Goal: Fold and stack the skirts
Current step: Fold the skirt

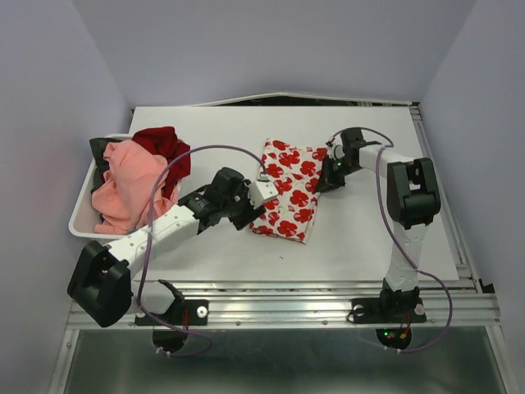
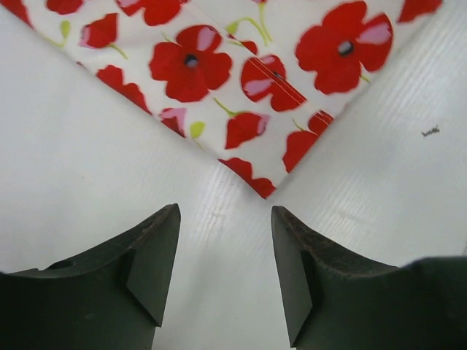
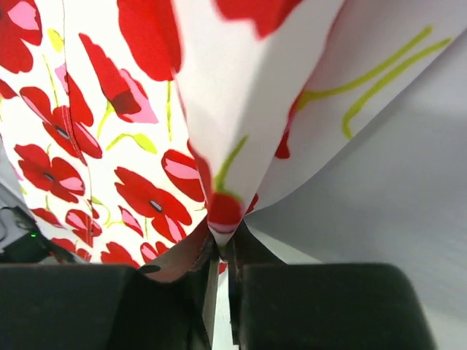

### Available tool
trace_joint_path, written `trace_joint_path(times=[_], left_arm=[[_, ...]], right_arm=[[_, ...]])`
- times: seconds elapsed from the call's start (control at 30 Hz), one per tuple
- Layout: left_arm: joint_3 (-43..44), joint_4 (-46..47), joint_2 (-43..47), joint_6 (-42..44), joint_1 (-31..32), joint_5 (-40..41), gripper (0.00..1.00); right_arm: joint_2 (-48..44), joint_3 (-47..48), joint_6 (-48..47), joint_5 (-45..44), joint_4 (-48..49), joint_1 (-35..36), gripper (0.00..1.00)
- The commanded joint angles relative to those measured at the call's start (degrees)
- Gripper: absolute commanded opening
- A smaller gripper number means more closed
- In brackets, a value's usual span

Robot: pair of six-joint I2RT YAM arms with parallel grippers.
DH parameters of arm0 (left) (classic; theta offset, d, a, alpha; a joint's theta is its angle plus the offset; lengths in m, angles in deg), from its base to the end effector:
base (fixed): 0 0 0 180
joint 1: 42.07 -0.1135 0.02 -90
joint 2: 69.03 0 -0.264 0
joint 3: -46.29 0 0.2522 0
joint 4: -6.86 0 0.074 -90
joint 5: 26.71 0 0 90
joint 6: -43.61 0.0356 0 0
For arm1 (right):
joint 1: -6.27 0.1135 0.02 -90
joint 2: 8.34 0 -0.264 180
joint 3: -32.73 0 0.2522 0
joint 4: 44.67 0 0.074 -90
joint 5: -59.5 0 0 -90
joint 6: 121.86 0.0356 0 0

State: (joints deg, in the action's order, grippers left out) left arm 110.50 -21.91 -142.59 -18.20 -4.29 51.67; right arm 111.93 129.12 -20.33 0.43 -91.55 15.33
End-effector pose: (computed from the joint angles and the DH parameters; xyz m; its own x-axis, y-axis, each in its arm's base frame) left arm 0.2167 -0.1771 0.2585 -0.0874 0.6532 -0.7521 0.8698 0.4181 0.2621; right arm 0.4100 0.0839 0.1407 -0.9740 0.0183 -0.2259 -0.1099 0.8336 0.5414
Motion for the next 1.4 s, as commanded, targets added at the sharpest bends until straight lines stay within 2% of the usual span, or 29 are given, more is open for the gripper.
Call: trace_joint_path(times=[0.0,0.07,0.13,0.23,0.27,0.4,0.6,0.7,0.83,0.93,1.2,1.37], left_arm=[[-4.3,4.01,3.24,11.86,3.79,-1.66,0.64],[-7.46,5.77,4.47,15.39,5.02,-0.78,0.64],[-10.36,8.14,6.05,20.82,7.21,2.1,0.67],[-13.01,11.3,8.07,26.55,8.19,4.75,0.72],[-15.28,12.53,8.86,30.75,8.1,5.37,0.72],[-22.48,21.04,12.99,40.77,8.01,6.61,0.76],[-28.48,33.78,13.36,49.24,7.75,2.83,0.79],[-29.1,37.59,10.29,51.79,7.66,0.72,0.8],[-29.01,41.01,4.14,54.33,7.57,-1.39,0.91],[-29.8,44.62,0.72,57.94,7.48,-2.88,0.91],[-29.19,47.95,-7.12,63.57,7.4,-4.46,0.85],[-29.89,52.08,-10.2,65.24,7.57,-7.19,0.82]], right_arm=[[4.01,4.98,-7.65,-8.61,-5.36,-0.71,0.27],[4.01,6.4,-9.06,-9.66,-6.16,-0.71,0.44],[4.19,8.76,-10.82,-12.47,-8.88,-0.71,0.56],[2.17,9.65,-13.63,-15.55,-11.87,-0.71,0.66],[1.38,9.92,-15.12,-15.47,-12.66,-0.71,0.67],[-4.32,10.36,-15.05,-10.66,-14.16,-0.71,0.73],[-6.36,11.41,-11.71,1.04,-12.93,3.14,0.65],[-5.84,10.89,-8.37,6.75,-10.21,5.96,0.62],[-3.12,9.48,-7.49,12.03,-7.22,8.42,0.56],[-0.66,6.76,-6.96,14.67,-5.56,8.96,0.53],[4.36,-0.53,-10.39,10.46,-3.0,8.96,0.47],[6.11,-1.51,-10.39,8.35,-2.47,8.96,0.45]])
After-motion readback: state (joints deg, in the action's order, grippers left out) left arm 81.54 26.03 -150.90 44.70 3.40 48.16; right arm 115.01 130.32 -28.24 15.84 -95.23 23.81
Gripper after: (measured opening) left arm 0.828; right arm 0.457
